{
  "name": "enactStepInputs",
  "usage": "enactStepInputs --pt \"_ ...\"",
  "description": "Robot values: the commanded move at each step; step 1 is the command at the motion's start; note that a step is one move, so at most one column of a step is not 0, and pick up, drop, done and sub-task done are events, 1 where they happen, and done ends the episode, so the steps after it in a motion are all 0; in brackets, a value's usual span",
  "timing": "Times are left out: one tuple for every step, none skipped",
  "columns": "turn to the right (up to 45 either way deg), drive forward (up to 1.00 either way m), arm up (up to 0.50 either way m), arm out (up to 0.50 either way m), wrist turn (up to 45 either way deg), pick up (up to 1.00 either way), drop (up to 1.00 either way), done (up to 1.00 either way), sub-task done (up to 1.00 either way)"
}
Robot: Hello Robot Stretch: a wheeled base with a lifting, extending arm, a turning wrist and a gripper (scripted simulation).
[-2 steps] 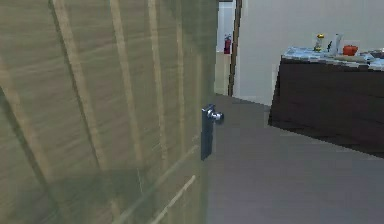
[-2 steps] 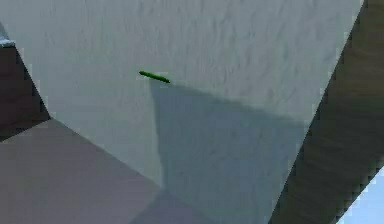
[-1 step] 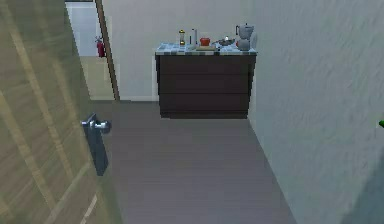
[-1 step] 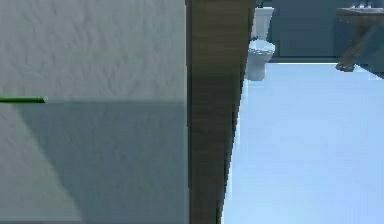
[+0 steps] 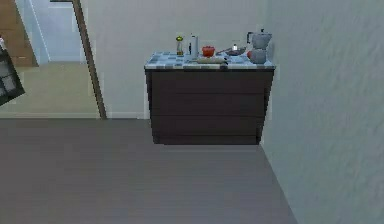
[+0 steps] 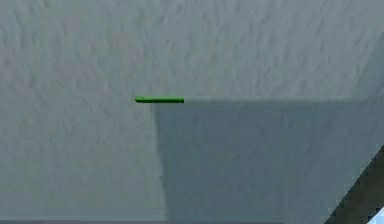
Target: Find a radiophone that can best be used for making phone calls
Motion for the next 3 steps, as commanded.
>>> enactStepInputs --pt "0.0 0.75 0.00 0.00 0.0 0.00 0.00 0.00 0.00" --pt "-45.0 0.00 0.00 0.00 0.0 0.00 0.00 0.00 0.00" --pt "-3.0 0.00 0.00 0.00 0.0 0.00 0.00 0.00 0.00"
